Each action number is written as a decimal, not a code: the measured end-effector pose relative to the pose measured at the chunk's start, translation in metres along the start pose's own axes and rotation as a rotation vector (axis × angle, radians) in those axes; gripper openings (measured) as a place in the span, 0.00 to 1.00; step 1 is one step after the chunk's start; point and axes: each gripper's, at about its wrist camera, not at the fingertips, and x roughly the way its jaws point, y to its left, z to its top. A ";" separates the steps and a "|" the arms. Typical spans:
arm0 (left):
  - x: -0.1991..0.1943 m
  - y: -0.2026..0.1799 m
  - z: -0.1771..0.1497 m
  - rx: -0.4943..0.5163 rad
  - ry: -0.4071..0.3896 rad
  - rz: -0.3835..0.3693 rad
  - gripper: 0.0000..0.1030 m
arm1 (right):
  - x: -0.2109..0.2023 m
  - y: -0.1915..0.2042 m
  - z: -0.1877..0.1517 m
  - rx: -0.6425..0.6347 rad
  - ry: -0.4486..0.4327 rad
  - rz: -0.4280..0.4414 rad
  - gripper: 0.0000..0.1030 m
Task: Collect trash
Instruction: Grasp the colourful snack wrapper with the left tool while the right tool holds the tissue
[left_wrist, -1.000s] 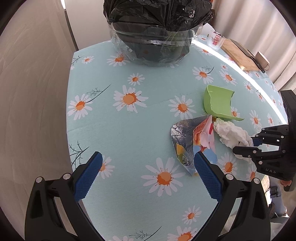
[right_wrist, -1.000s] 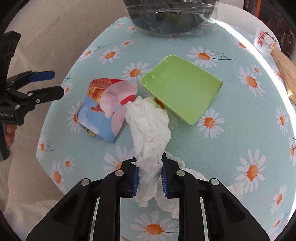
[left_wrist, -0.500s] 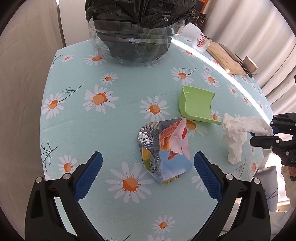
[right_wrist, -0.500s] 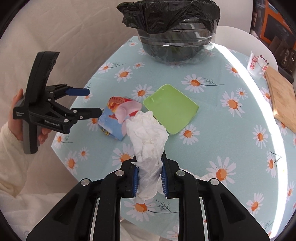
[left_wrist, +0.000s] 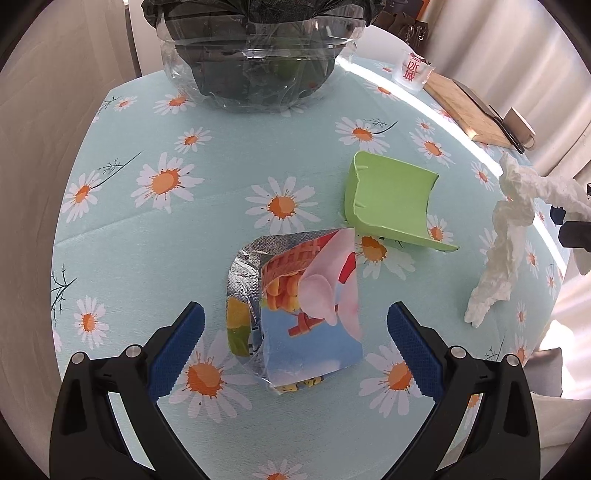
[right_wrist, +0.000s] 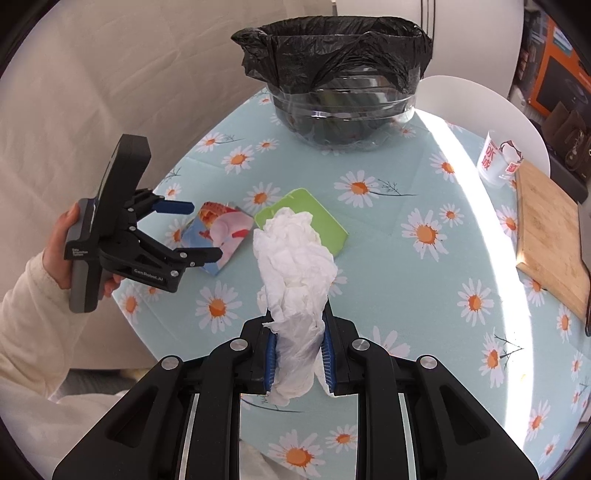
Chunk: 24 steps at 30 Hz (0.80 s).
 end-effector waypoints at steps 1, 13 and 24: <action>0.002 -0.001 0.000 0.001 0.003 0.007 0.94 | -0.001 -0.003 0.000 0.005 -0.006 -0.001 0.18; 0.023 0.007 0.009 -0.024 0.048 0.073 0.94 | -0.017 -0.011 0.003 0.093 -0.048 -0.017 0.18; 0.021 0.022 0.007 0.049 0.108 0.113 0.84 | -0.023 -0.013 -0.004 0.222 -0.124 -0.053 0.18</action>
